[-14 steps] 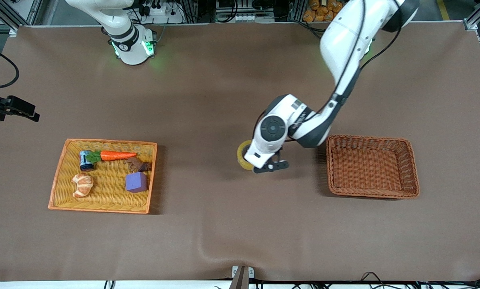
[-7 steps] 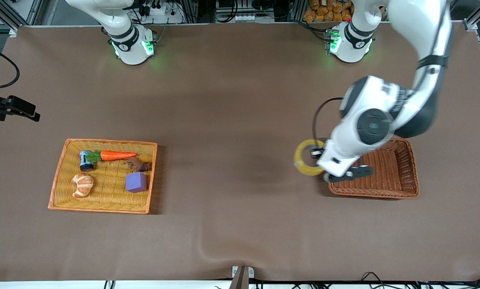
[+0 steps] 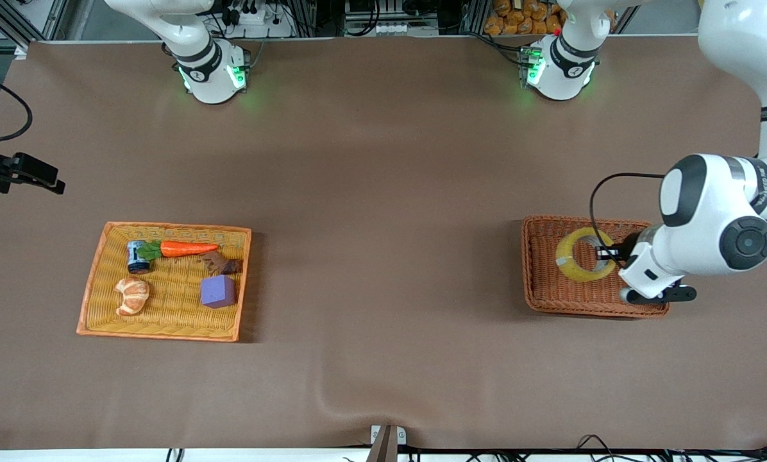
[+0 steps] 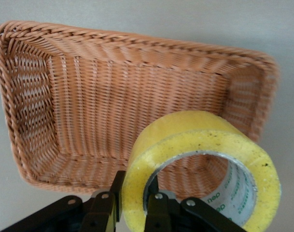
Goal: Transfer tape with both arms
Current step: 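Carry the tape with the left gripper over the brown basket, then release the tape into the basket and raise the left gripper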
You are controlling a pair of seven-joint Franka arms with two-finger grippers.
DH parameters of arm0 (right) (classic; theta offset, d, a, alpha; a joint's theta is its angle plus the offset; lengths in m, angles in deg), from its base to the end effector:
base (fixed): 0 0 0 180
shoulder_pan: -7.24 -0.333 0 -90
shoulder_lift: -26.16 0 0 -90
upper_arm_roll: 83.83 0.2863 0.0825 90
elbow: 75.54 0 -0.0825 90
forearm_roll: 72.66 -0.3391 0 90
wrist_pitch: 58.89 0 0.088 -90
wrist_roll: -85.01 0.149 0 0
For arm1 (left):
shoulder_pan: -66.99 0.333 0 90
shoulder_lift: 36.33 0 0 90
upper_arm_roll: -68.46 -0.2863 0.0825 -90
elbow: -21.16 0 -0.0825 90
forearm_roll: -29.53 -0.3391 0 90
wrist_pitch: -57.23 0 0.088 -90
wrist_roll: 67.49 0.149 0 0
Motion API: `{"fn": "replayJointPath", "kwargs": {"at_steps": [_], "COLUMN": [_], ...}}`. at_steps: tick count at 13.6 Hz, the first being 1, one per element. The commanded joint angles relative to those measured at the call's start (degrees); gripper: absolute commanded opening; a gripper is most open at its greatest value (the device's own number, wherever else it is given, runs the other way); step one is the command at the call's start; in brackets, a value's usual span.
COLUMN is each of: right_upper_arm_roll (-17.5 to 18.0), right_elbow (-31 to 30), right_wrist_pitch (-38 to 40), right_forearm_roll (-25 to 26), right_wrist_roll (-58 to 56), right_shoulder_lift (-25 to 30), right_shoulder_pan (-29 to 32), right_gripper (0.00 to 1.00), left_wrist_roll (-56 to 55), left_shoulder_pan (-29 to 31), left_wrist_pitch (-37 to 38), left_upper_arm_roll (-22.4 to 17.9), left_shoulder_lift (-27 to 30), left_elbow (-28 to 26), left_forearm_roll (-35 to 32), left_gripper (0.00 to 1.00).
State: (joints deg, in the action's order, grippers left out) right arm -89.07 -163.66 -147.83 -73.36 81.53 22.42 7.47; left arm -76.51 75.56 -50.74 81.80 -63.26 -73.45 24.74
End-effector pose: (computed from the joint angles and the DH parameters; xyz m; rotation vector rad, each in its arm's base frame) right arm 0.5208 -0.0467 0.5316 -3.1299 0.0544 0.0784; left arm 0.5860 -0.0300 0.2844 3.1170 0.0811 -0.3527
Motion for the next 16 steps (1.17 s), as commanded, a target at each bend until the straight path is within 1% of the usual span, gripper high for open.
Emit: {"fn": "replayJointPath", "kwargs": {"at_steps": [1,2,3,4,5,7,9,11,14,16], "right_upper_arm_roll": [0.8,0.8,0.8,0.8,0.8,0.8,0.8,0.8,0.8,0.8], "right_elbow": [0.4,0.3,0.3,0.4,0.4,0.4,0.4,0.4,0.4,0.4], "right_wrist_pitch": [0.6,0.7,0.6,0.6,0.6,0.5,0.4,0.5,0.3,0.2], "right_forearm_roll": [0.3,0.3,0.3,0.3,0.3,0.3,0.3,0.3,0.2,0.2], "right_wrist_roll": [1.0,1.0,1.0,1.0,0.9,1.0,0.9,0.9,0.9,0.9], "right_shoulder_lift": [0.0,0.0,-0.1,-0.1,-0.1,-0.1,-0.1,-0.2,-0.2,-0.3], "right_shoulder_pan": [0.6,0.6,0.7,0.8,0.7,0.7,0.8,0.8,0.8,0.8], "right_gripper": [1.0,1.0,1.0,1.0,1.0,1.0,1.0,1.0,1.0,1.0], "left_wrist_roll": [2.4,4.4,5.8,5.9,6.1,6.3,6.2,6.2,6.0,6.0], "left_shoulder_pan": [1.8,1.9,2.0,2.2,2.2,2.2,2.2,2.2,1.5,1.5], "left_wrist_pitch": [-7.8,-8.4,-8.6,-8.6,-8.6,-8.2,-6.4,-2.9,5.3,8.5], "left_upper_arm_roll": [0.9,0.8,0.6,0.6,0.6,0.6,0.6,1.1,2.0,2.9], "left_shoulder_lift": [-2.0,-3.1,-3.7,-4.1,-4.0,-2.6,-0.9,1.2,5.8,10.8], "left_elbow": [-4.8,-4.7,-4.4,-4.2,-3.9,-3.4,-0.3,3.9,10.0,10.7], "left_forearm_roll": [-1.2,-1.5,-2.7,-4.3,-5.7,-5.7,-5.7,-5.7,-4.5,-4.1], "left_gripper": [0.0,0.0,0.11,0.39,0.99,1.0,1.0,1.0,1.0,1.0]}}
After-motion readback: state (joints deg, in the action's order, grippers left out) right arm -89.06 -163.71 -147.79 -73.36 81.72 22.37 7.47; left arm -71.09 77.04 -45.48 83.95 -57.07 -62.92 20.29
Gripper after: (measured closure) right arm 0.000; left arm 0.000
